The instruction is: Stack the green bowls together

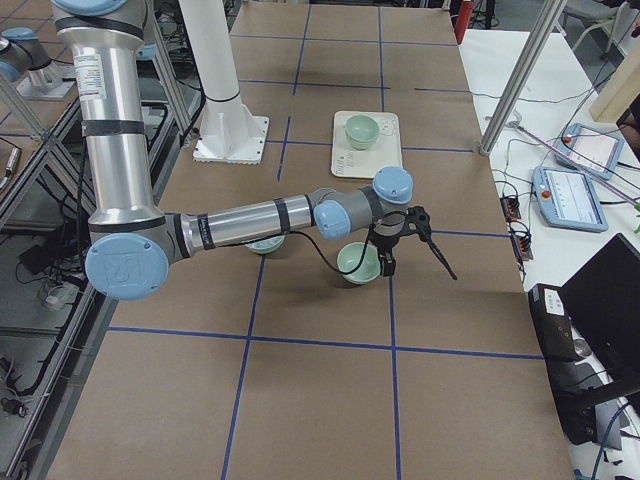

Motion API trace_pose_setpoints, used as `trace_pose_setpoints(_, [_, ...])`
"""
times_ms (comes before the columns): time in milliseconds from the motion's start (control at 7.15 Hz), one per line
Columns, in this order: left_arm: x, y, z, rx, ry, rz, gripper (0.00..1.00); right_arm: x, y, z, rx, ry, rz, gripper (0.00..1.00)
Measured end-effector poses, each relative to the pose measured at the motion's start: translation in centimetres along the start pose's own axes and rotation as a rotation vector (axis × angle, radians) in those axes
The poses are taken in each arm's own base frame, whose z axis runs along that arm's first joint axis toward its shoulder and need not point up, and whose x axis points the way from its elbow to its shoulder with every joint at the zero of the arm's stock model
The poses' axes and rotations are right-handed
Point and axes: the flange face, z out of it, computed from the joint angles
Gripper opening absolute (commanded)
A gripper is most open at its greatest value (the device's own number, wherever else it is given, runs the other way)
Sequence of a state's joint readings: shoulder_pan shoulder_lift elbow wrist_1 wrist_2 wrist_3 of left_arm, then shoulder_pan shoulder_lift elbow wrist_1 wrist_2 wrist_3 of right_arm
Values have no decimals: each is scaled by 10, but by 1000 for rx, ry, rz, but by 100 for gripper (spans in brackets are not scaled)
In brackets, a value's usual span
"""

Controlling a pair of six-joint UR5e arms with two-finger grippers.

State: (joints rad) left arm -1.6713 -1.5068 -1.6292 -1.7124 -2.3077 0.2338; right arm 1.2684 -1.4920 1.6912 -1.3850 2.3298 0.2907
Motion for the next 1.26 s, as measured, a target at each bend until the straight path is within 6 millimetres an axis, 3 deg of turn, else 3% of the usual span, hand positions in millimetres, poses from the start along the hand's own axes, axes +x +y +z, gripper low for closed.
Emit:
trace_pose_setpoints(140, [-5,7,5,-26,36,-39,100,-5,1,20,3,6,6,89])
trace_pose_setpoints(280, [-5,8,7,-35,62,-57,100,-4,4,47,21,11,15,72])
trace_pose_setpoints(419, [-3,6,5,-35,73,-62,100,2,13,72,42,5,18,23])
trace_pose_setpoints(559, [-2,5,4,-33,78,-61,100,10,24,89,50,-1,17,0])
trace_pose_setpoints(978, [0,4,3,-25,99,-62,100,9,36,101,43,-18,5,0])
trace_pose_setpoints(1258, [-8,18,17,-51,116,-87,100,-20,15,92,52,-57,19,0])
